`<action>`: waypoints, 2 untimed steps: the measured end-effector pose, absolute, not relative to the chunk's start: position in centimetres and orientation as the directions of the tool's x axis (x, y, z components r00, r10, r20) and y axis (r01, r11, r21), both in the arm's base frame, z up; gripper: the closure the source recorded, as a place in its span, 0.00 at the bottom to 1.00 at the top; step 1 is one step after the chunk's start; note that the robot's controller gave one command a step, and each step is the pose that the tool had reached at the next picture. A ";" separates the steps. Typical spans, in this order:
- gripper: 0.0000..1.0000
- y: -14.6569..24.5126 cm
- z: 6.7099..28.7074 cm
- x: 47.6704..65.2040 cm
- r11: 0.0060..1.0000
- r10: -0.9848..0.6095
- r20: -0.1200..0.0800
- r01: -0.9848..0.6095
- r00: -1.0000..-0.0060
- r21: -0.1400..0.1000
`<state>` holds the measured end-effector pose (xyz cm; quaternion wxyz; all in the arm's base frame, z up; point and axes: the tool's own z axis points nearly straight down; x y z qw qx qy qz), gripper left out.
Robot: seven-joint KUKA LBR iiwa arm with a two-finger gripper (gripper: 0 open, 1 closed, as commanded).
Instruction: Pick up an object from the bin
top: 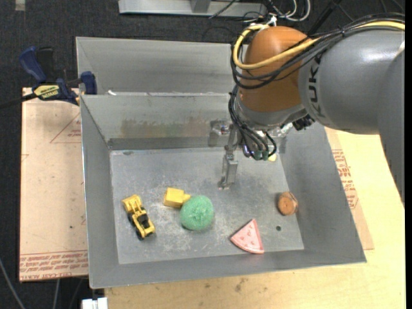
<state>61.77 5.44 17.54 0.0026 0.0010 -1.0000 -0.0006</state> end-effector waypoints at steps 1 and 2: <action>0.00 5.4 18.1 61.9 1.000 -0.001 -0.002 -0.001 -1.000 0.001; 0.00 7.6 16.0 58.8 0.996 0.092 -0.005 0.092 -0.996 0.001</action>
Offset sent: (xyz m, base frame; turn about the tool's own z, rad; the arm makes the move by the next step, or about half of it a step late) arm -0.0483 0.0372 -0.0280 0.1403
